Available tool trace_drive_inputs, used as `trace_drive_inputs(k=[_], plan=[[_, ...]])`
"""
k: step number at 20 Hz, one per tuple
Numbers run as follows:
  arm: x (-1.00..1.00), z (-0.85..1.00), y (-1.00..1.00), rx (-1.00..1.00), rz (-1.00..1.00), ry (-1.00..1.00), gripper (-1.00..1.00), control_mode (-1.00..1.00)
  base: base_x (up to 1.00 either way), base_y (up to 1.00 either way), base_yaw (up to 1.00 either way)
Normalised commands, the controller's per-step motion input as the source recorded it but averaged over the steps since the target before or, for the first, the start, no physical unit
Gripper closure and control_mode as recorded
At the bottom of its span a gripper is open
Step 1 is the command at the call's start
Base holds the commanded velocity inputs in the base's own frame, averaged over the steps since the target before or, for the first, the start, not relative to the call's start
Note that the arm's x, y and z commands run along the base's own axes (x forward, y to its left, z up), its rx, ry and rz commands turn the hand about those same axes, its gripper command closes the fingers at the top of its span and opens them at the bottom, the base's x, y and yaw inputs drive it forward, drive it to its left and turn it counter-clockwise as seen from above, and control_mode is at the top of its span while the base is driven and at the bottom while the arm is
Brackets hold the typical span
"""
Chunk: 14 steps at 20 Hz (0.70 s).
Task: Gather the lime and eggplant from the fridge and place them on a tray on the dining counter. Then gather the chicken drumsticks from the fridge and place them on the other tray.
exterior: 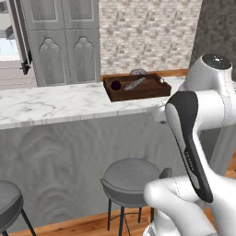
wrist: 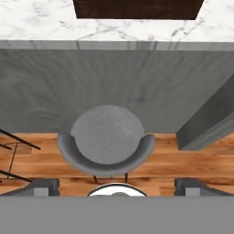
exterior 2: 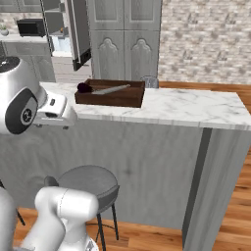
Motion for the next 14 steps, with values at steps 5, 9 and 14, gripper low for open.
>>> trace_drive_inputs(k=[5, 9, 14], plan=[[-0.96, 0.0, -0.05, 0.0, 0.0, 0.0, -1.0, -1.0, 0.0, 0.0, 0.0], [-0.36, 0.0, -0.2, 0.0, 0.0, 0.0, -1.0, -1.0, 0.0, 0.0, 0.0], [-0.02, 0.0, -0.07, 0.0, 0.0, 0.0, -1.0, -1.0, 0.0, 0.0, 0.0]])
